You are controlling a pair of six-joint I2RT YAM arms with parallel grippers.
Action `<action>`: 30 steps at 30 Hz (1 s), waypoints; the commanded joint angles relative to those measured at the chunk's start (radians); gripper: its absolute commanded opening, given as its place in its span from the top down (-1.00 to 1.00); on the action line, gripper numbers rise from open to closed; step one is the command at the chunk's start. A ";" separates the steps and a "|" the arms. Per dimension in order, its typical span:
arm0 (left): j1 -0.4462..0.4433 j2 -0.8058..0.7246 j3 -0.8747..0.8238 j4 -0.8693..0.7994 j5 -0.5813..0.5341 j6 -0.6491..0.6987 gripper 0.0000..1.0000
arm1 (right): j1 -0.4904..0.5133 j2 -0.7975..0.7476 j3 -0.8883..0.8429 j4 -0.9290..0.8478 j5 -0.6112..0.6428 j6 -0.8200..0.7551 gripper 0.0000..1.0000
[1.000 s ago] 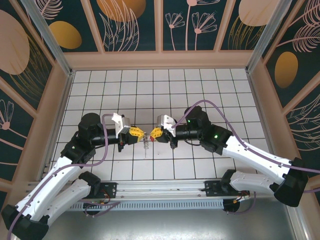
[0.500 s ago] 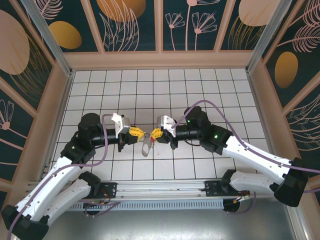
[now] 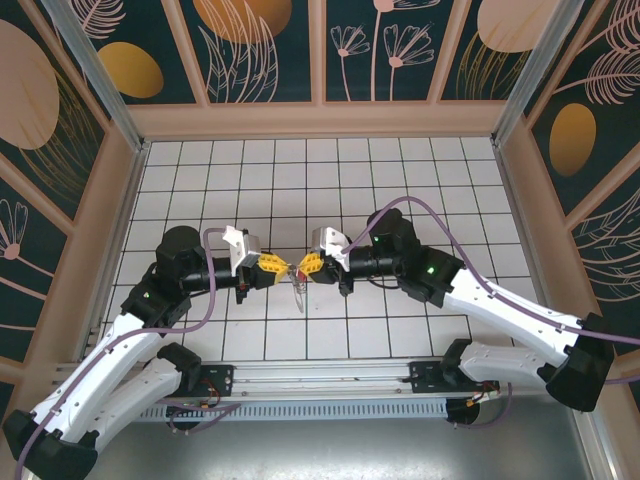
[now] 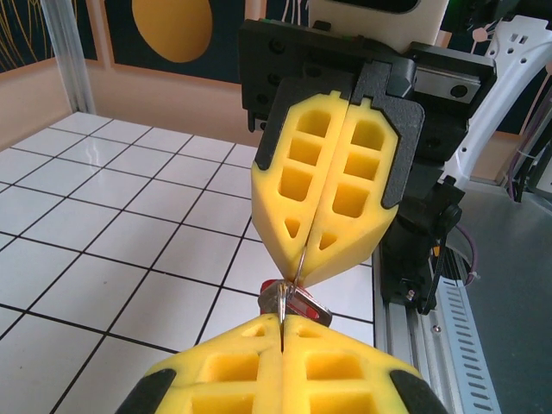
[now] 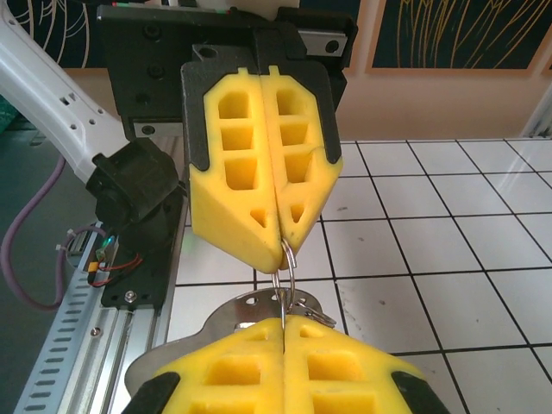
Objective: Put the keys on the keyring
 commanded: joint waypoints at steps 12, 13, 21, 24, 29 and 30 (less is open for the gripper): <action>-0.005 -0.011 0.000 0.029 0.012 0.025 1.00 | 0.007 -0.021 0.012 0.007 0.016 0.033 1.00; -0.005 -0.011 0.000 0.029 0.012 0.024 1.00 | 0.006 -0.022 0.010 0.007 0.018 0.032 1.00; -0.005 -0.014 -0.003 0.028 0.008 0.023 1.00 | 0.006 -0.037 -0.004 0.003 0.029 0.037 1.00; -0.005 -0.013 -0.003 0.026 0.008 0.023 1.00 | 0.006 -0.043 -0.011 0.000 0.032 0.037 1.00; -0.004 -0.013 -0.003 0.029 0.007 0.021 1.00 | 0.006 -0.037 -0.015 0.000 0.029 0.036 1.00; -0.004 -0.014 -0.003 0.029 0.007 0.021 1.00 | 0.006 -0.037 -0.016 0.002 0.026 0.037 1.00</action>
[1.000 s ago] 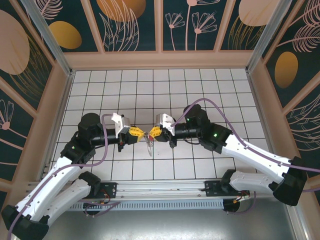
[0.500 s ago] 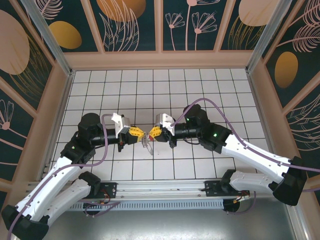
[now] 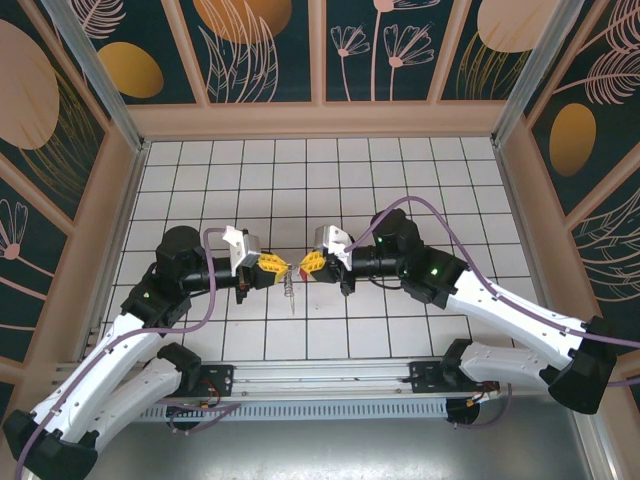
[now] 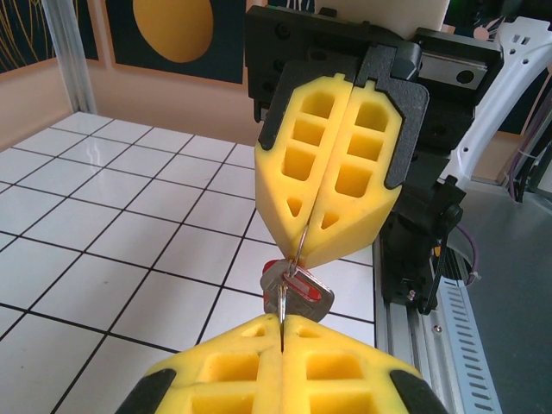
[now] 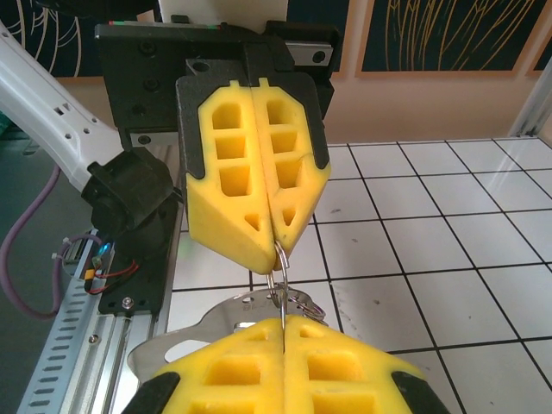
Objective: Put the keys on the keyring
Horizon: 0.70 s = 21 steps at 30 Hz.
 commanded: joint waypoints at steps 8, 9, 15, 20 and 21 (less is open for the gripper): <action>-0.004 -0.012 -0.004 0.031 0.011 0.019 1.00 | 0.006 0.002 -0.010 0.012 -0.019 0.012 1.00; -0.005 -0.012 -0.003 0.031 0.010 0.021 1.00 | 0.006 0.005 -0.010 0.013 -0.025 0.014 1.00; -0.004 -0.014 -0.005 0.029 0.010 0.020 1.00 | 0.006 0.016 -0.011 0.026 -0.040 0.018 1.00; -0.005 -0.015 -0.005 0.030 0.009 0.020 1.00 | 0.006 0.016 -0.012 0.031 -0.030 0.020 1.00; -0.005 -0.015 -0.006 0.030 0.009 0.020 1.00 | 0.006 0.014 -0.014 0.035 -0.026 0.023 1.00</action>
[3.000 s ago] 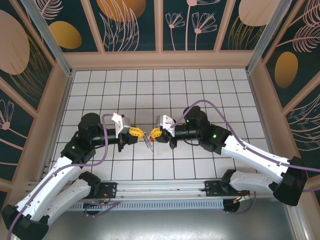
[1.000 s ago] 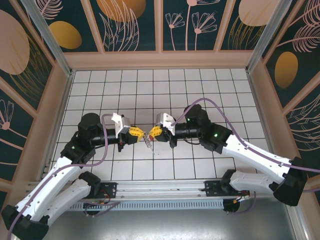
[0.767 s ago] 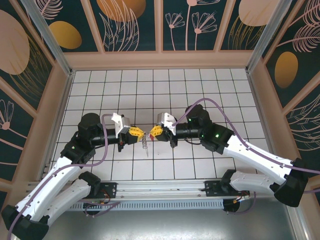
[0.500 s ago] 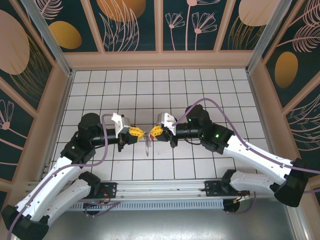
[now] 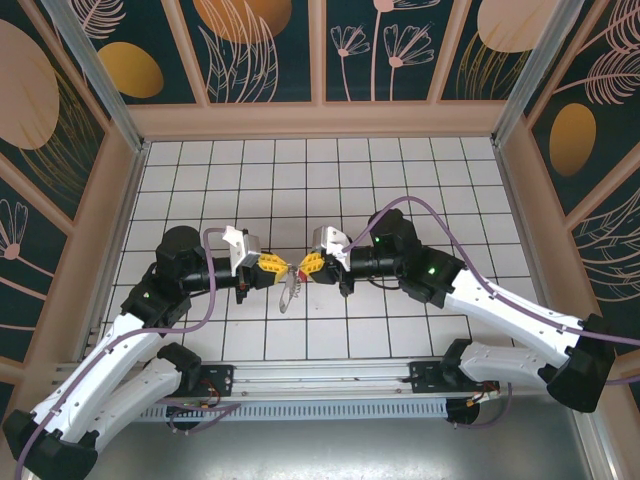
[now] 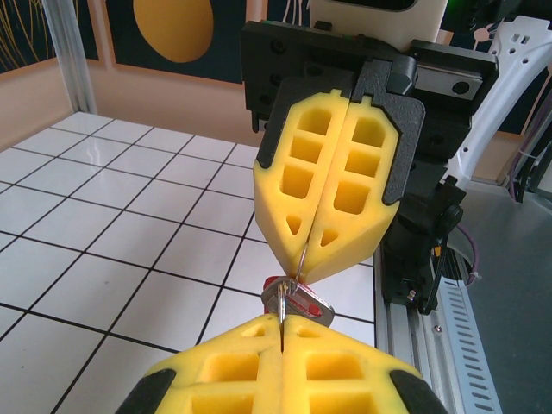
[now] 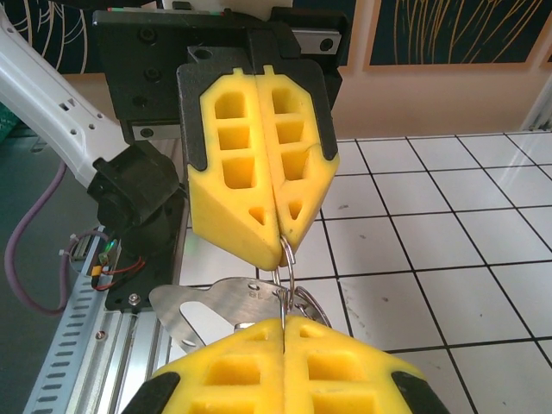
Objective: Put the keys on the keyring
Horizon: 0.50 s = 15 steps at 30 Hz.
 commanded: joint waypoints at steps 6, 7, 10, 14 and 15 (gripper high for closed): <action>-0.005 -0.015 -0.004 0.029 0.011 0.020 1.00 | 0.001 0.001 -0.013 0.033 -0.006 0.029 1.00; -0.005 -0.016 -0.004 0.030 0.011 0.020 1.00 | 0.001 0.001 -0.014 0.035 -0.006 0.029 1.00; -0.004 -0.017 -0.006 0.030 0.011 0.019 1.00 | -0.003 -0.009 -0.019 0.042 -0.006 0.036 1.00; -0.005 -0.017 -0.006 0.030 0.009 0.018 1.00 | -0.009 -0.017 -0.025 0.047 -0.012 0.042 1.00; -0.005 -0.016 -0.006 0.031 0.010 0.018 1.00 | -0.009 -0.018 -0.025 0.047 -0.012 0.044 1.00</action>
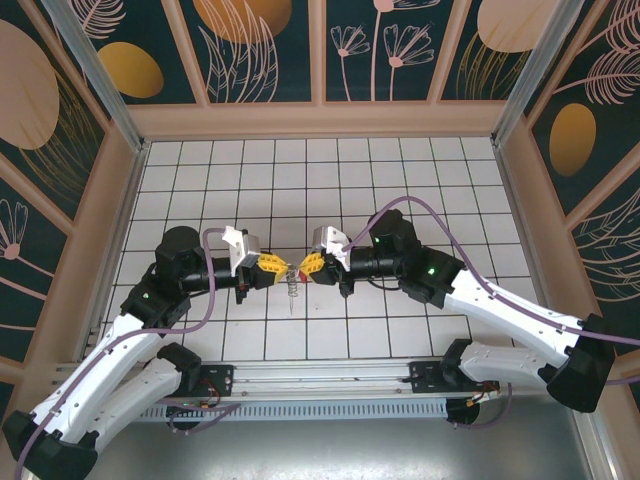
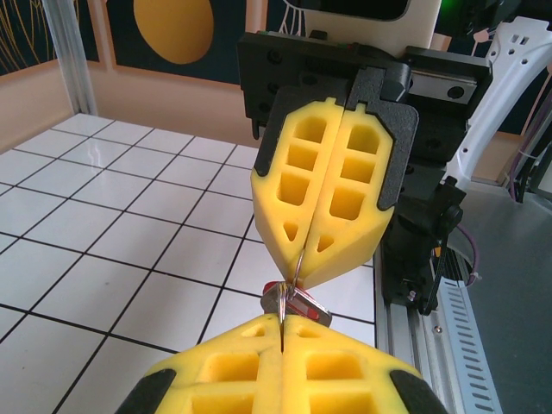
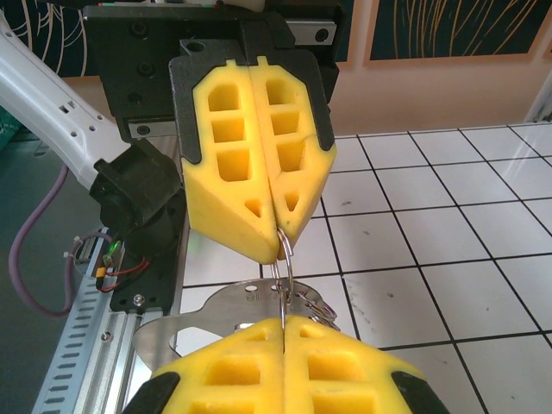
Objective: Put the keys on the keyring
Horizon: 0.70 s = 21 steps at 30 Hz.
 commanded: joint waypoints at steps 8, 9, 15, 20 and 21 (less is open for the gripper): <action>-0.005 -0.013 -0.006 0.031 0.009 0.019 1.00 | -0.007 -0.021 -0.020 0.042 -0.017 0.020 1.00; -0.004 -0.012 -0.005 0.031 0.009 0.018 1.00 | -0.007 -0.021 -0.020 0.044 -0.017 0.019 1.00; -0.005 -0.012 -0.005 0.031 0.009 0.019 1.00 | -0.009 -0.023 -0.022 0.048 -0.017 0.023 1.00; -0.005 -0.013 -0.004 0.031 0.011 0.019 1.00 | -0.012 -0.023 -0.022 0.052 -0.020 0.028 1.00; -0.005 -0.012 -0.004 0.031 0.011 0.019 1.00 | -0.014 -0.021 -0.023 0.055 -0.022 0.028 1.00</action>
